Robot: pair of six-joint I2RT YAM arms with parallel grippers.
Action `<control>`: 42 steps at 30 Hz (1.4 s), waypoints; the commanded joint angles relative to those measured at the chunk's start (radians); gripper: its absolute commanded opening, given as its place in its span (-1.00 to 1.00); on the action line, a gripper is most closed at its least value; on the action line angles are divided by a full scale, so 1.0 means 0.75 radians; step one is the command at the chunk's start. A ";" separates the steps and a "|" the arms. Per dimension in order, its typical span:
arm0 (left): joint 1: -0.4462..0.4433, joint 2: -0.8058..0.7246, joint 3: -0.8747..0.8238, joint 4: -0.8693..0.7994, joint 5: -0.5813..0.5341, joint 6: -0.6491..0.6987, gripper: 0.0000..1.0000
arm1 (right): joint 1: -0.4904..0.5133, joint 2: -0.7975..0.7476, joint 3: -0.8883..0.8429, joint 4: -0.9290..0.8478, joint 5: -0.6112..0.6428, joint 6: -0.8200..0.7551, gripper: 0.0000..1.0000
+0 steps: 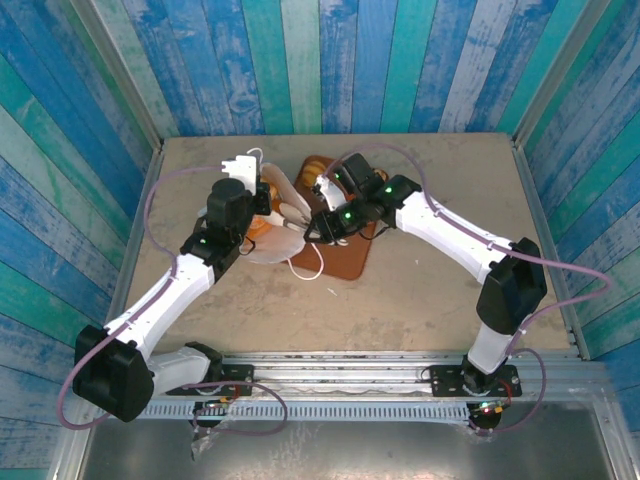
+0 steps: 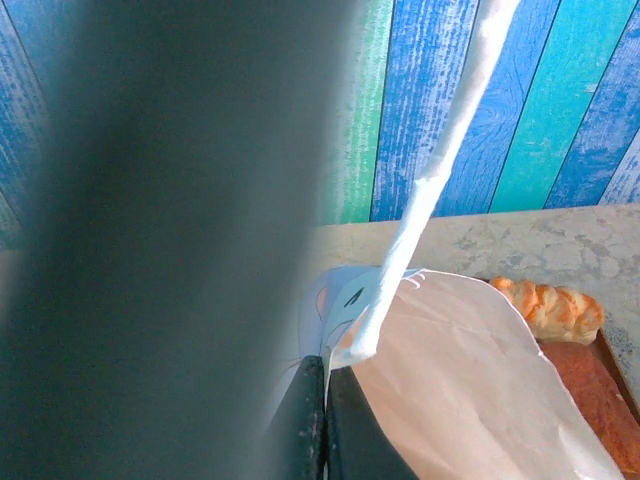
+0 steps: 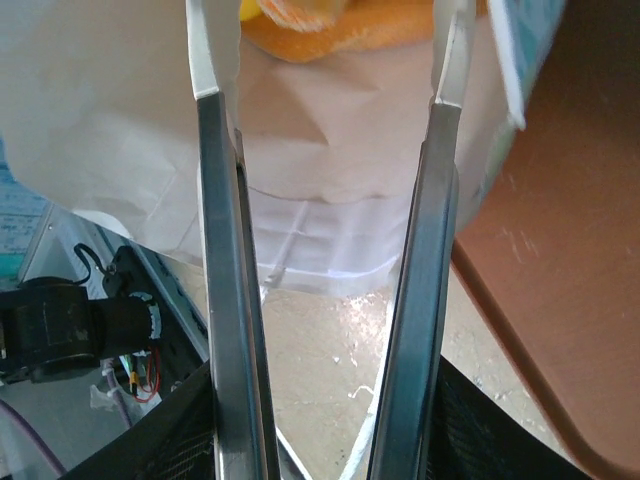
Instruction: Take the fake bread out of the paper bag
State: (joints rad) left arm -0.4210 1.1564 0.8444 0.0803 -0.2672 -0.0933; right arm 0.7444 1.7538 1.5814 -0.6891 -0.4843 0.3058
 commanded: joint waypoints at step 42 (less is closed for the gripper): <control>-0.004 0.017 0.069 0.030 0.006 0.020 -0.99 | 0.265 0.131 0.415 -0.545 0.556 -0.324 -0.06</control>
State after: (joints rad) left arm -0.4210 1.1584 0.8555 0.0700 -0.2634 -0.0814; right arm 0.9283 1.8317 1.8538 -1.0527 -0.1223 0.0952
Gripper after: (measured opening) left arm 0.045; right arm 0.470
